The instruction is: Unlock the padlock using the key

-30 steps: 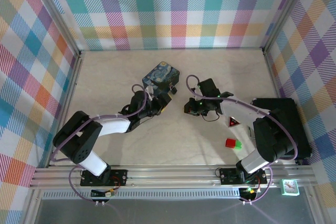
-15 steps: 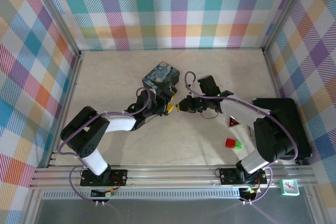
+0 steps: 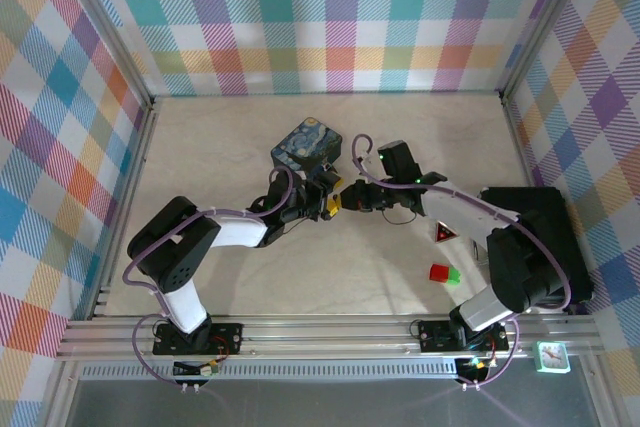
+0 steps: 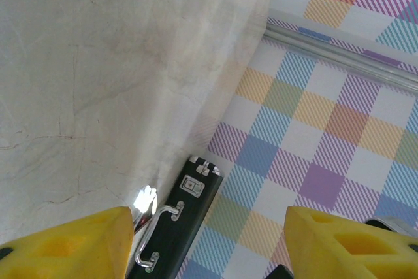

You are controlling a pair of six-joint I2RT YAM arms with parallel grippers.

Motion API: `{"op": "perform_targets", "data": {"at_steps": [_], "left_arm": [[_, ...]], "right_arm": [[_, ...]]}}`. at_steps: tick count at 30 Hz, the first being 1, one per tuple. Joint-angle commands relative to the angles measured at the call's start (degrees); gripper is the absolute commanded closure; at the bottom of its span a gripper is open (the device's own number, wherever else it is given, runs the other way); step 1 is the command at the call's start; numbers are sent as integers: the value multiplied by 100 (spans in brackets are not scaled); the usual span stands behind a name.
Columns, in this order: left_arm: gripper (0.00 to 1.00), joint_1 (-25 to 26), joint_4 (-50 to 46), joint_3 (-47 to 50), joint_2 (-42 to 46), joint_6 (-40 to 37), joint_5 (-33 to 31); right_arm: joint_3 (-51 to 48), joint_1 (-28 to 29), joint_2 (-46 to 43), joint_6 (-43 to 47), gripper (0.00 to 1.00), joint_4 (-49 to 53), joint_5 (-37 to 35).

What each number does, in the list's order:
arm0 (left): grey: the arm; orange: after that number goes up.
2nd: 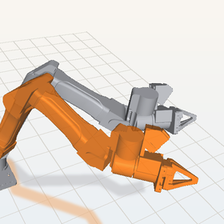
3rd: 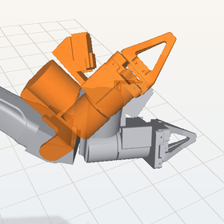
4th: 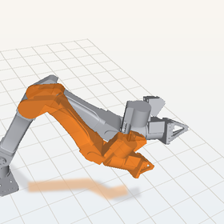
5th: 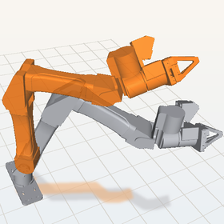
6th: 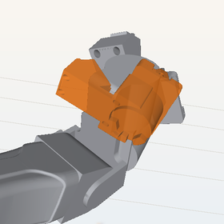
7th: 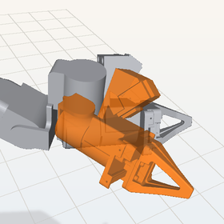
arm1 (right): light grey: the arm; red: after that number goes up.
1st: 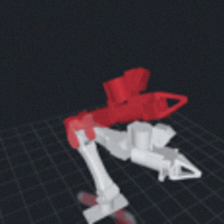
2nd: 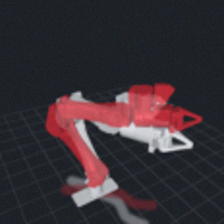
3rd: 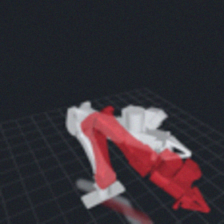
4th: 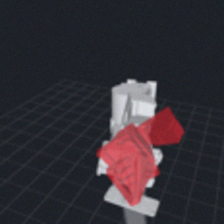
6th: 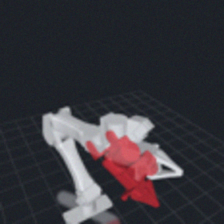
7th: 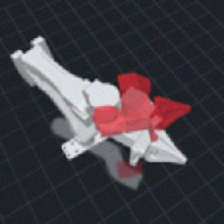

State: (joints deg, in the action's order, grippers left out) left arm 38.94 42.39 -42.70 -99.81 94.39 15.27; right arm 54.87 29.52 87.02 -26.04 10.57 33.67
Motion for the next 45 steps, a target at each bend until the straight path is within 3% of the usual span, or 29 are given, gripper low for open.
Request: {"op": "perform_targets", "data": {"at_steps": [1, 9, 14, 26, 36, 40, 41, 45], "left_arm": [[37, 101, 227, -131, -114, 214, 116], [38, 114, 439, -135, -155, 327, 155], [44, 113, 536, -94, -138, 343, 121], [68, 110, 551, -74, -110, 166, 100], [98, 104, 456, -91, -36, -118, 108], [100, 96, 195, -148, 79, -706, 130], [100, 88, 78, -178, 137, -892, 118], [100, 61, -609, -343, 509, -2051, 45]], "right_arm": [[156, -16, -199, 141, 100, -176, 42], [50, 0, -41, 73, 100, -342, 170], [-28, -14, -28, 115, 100, -291, 157], [-99, -16, -259, 236, 100, -33, 59], [-134, -16, -476, 336, 100, 137, -45], [-122, -15, -526, 387, 100, 154, -36], [-129, -15, -568, 382, 97, 156, -45], [-209, -34, -884, 389, 62, 87, -77]]}}
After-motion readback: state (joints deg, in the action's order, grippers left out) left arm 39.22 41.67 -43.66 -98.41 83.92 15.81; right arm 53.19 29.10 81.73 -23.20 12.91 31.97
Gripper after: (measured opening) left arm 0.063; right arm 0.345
